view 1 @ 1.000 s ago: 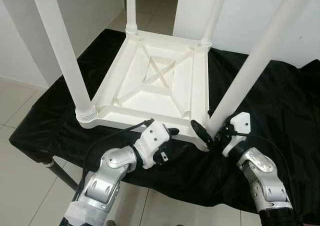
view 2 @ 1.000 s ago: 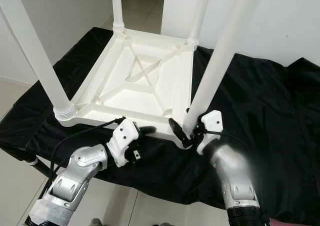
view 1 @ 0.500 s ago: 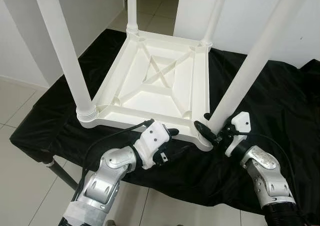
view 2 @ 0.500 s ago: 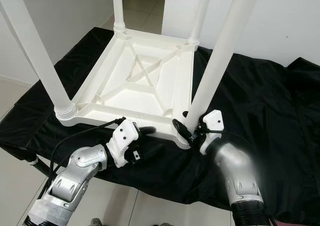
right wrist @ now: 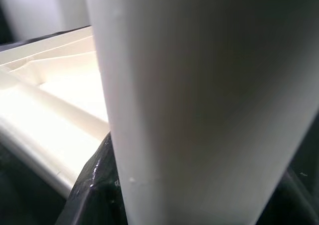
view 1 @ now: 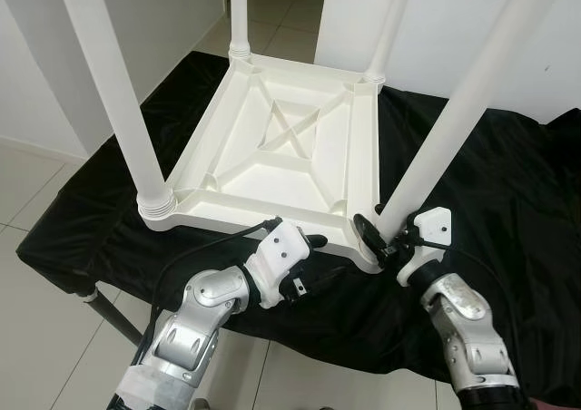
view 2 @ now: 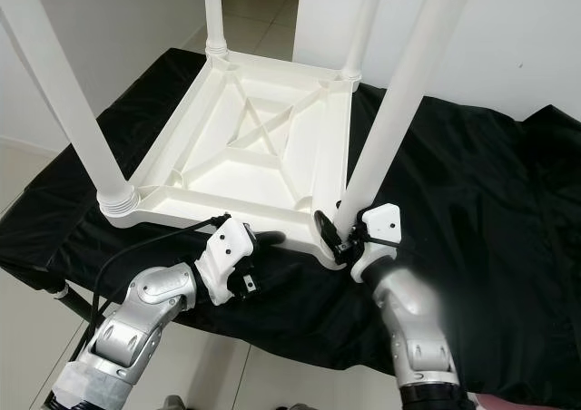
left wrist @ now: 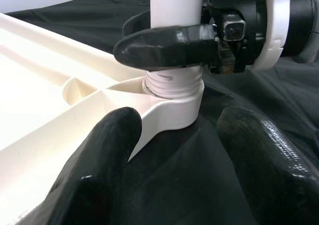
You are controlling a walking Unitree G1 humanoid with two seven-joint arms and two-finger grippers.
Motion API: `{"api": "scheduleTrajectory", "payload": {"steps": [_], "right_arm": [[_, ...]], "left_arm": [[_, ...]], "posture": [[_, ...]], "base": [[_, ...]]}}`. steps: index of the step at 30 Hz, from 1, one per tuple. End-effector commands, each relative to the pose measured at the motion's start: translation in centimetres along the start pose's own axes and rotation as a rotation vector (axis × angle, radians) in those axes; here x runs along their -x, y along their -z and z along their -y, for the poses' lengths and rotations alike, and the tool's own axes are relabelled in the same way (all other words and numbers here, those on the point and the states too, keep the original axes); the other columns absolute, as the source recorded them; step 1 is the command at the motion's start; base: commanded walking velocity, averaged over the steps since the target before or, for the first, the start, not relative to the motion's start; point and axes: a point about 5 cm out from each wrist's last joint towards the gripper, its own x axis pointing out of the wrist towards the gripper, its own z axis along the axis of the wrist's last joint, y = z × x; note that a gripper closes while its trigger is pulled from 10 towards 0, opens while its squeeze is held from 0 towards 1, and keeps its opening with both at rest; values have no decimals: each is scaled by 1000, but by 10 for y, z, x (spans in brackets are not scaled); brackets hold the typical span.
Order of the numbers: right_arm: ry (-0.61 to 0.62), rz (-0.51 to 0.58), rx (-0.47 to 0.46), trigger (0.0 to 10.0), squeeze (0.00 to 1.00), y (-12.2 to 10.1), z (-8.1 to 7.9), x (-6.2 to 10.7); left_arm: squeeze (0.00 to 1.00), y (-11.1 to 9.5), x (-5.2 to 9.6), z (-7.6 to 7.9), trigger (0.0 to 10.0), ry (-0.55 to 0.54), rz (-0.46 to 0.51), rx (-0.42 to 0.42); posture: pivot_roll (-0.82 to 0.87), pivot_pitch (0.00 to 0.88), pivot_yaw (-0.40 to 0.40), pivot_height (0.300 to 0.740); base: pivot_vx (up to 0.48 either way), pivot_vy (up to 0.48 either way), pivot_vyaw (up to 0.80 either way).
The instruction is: Building children table
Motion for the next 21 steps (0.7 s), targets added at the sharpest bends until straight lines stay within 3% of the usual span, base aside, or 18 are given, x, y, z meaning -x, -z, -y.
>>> {"api": "scheduleTrajectory", "payload": {"steps": [1,3,5,13,21], "right_arm": [[46,3,15,10000,0,-2,6,3],[155,33,-43,10000,0,-5,-10,8],[219,28,-50,10000,0,-5,-15,10],[466,-46,-39,10000,0,-1,-23,13],[498,-59,-31,10000,0,0,-28,13]], "left_arm": [[0,0,-1,2,10000,-10,0,6],[0,1,0,1,10000,-2,-5,-1],[0,1,0,0,10000,1,-7,-4],[0,1,-1,-1,10000,7,-8,-10],[0,0,-2,-5,10000,-15,-6,-26]], "posture": [[1,92,-69,740],[-9,91,-53,740],[-10,92,-51,740],[-10,93,-52,740],[-8,91,-62,740]], "base": [[0,0,0],[0,0,0],[0,0,0],[0,0,0],[0,0,0]]}}
